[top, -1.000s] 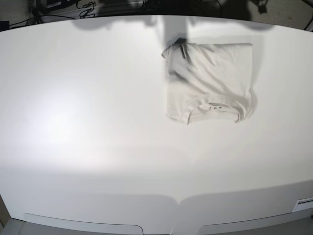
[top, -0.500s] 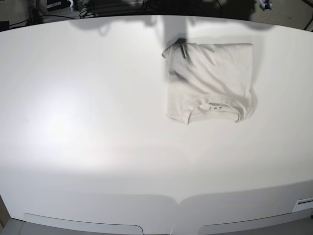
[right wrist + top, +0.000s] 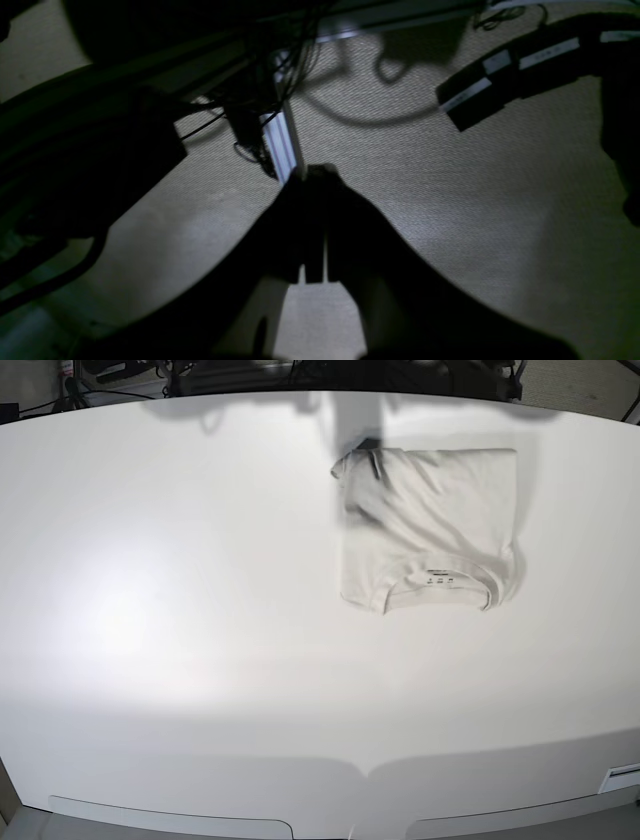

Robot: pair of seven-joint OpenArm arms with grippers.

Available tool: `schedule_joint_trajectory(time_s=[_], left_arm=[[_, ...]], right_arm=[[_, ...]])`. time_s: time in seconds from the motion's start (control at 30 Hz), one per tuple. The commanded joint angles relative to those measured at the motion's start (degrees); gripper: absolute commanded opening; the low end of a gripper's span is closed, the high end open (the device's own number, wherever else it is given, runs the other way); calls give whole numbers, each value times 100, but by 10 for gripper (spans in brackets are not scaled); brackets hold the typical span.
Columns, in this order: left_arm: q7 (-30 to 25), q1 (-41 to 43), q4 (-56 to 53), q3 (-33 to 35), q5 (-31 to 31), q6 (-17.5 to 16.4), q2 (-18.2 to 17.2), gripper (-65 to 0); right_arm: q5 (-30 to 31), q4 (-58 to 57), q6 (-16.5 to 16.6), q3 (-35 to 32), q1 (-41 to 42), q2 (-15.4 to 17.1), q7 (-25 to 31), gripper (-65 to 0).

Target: Fold the T-shirt properly

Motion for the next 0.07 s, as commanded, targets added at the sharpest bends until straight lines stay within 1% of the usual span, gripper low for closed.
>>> schedule_joint_trajectory(time_s=[0.0,0.03], left_arm=[[-15,28,15,-2,-15,-2,-44,-650],[-15,28,15,-2,-13,-2,-46,-650]], right_arm=[[4,22,37,2,-13,59,7,-650],[2,22,37,2,-13,59,9,-650]])
